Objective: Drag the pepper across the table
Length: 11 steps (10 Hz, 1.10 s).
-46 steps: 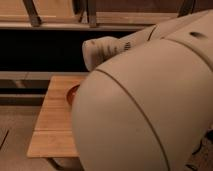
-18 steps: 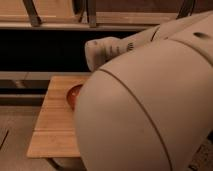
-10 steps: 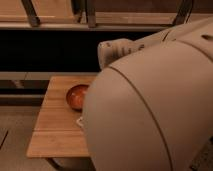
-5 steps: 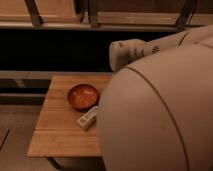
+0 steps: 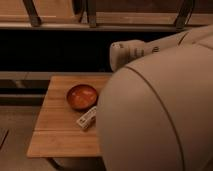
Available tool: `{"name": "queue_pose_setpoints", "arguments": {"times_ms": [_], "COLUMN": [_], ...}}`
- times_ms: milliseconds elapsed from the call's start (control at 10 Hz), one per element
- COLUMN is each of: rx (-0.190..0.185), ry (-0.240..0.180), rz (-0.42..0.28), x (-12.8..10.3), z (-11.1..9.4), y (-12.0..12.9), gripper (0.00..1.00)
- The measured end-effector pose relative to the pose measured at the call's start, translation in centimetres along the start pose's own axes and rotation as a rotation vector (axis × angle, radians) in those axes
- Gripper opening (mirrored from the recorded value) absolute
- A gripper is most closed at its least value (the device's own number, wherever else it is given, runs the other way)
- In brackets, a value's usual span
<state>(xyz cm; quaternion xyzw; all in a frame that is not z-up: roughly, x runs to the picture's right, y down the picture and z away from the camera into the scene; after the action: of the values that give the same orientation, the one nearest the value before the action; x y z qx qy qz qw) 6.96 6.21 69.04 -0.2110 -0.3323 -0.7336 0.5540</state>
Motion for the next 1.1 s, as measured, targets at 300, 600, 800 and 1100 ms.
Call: {"name": "queue_pose_setpoints", "arguments": {"times_ms": [300,600,800,1100], "rx": [-0.003,-0.003,-0.003,-0.003], "ry": [0.021,0.020,0.020,0.020], "rz": [-0.003,-0.004,-0.004,-0.003], "x": [0.72,0.70,0.68,0.67], "z": [0.13,0.13,0.14,0.13], "y": [-0.08,-0.08,-0.06,-0.02], "gripper": [0.80,0.80,0.80,0.80]}}
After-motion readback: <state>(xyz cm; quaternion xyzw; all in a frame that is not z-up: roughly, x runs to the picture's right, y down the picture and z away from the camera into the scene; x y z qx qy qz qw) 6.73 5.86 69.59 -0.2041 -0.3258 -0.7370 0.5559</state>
